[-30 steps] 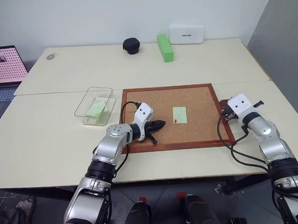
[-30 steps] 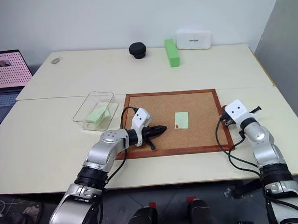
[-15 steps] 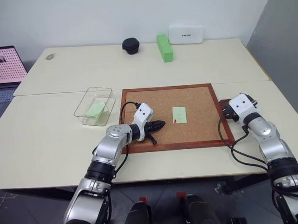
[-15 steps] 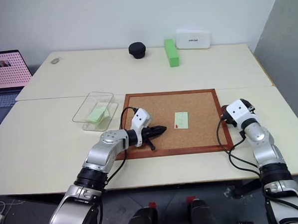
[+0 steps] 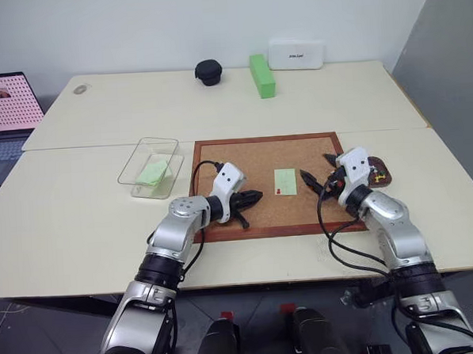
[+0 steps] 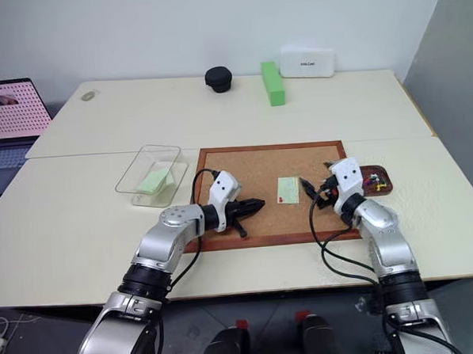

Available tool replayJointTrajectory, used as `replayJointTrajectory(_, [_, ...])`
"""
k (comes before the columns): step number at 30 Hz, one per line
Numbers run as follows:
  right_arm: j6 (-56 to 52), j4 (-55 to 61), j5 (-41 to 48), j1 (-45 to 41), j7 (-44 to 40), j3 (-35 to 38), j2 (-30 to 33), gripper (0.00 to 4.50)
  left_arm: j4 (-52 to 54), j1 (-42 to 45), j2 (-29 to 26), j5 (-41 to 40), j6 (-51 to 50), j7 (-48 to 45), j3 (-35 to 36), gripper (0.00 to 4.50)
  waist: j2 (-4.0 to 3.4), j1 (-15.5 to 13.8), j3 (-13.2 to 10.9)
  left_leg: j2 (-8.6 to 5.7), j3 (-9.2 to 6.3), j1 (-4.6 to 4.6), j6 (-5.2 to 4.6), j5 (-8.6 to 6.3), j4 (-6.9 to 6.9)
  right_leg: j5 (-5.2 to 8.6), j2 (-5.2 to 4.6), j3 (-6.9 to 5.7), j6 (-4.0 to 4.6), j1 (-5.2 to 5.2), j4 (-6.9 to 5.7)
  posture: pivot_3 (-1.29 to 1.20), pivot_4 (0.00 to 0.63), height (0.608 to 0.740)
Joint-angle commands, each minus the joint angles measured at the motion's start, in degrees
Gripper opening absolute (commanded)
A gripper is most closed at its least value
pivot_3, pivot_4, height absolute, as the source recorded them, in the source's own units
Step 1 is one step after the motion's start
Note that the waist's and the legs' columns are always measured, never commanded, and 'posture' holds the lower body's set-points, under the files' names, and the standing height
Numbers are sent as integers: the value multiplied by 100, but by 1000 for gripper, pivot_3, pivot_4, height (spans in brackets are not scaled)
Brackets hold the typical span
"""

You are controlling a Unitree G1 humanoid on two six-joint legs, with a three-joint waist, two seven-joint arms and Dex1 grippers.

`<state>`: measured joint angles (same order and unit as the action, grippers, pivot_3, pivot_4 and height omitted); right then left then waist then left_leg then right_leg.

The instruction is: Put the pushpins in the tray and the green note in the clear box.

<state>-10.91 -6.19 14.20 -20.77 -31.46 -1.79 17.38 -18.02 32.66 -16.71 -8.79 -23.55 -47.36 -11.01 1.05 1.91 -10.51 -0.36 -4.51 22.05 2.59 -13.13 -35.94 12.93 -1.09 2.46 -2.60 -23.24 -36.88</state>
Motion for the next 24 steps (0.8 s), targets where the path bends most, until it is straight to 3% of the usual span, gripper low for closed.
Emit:
replayJointTrajectory(1, [-453, 482, 229, 41, -375, -320, -98, 4156, -184, -160, -41, 138, -197, -67, -208, 0, -1, 0, 0, 0, 0, 0, 0, 0, 0, 0, 0, 0, 0, 0, 0, 0, 150, 740])
replayJointTrajectory(16, [-128, -540, -401, -482, -545, -885, -324, 4156, -2, -274, -69, 126, -250, -14, -207, 0, 0, 2, 0, 0, 1, -1, 0, 0, 1, 0, 0, -2, 1, -1, 0, 0, 150, 740])
replayJointTrajectory(18, [-37, -739, -507, -560, -517, -891, -349, 3976, 23, -293, -68, 125, -258, -10, -211, 0, 0, 3, 0, 0, 1, -1, 1, 0, 1, 0, 0, -1, 1, -1, 0, 0, 150, 740])
replayJointTrajectory(24, [109, -1018, -565, -693, -565, -843, -405, 2629, 35, -292, -66, 124, -263, 7, -208, 0, 0, 10, 0, 0, 1, -3, 0, 0, 0, 0, 0, 0, 0, -1, -1, 0, 150, 740])
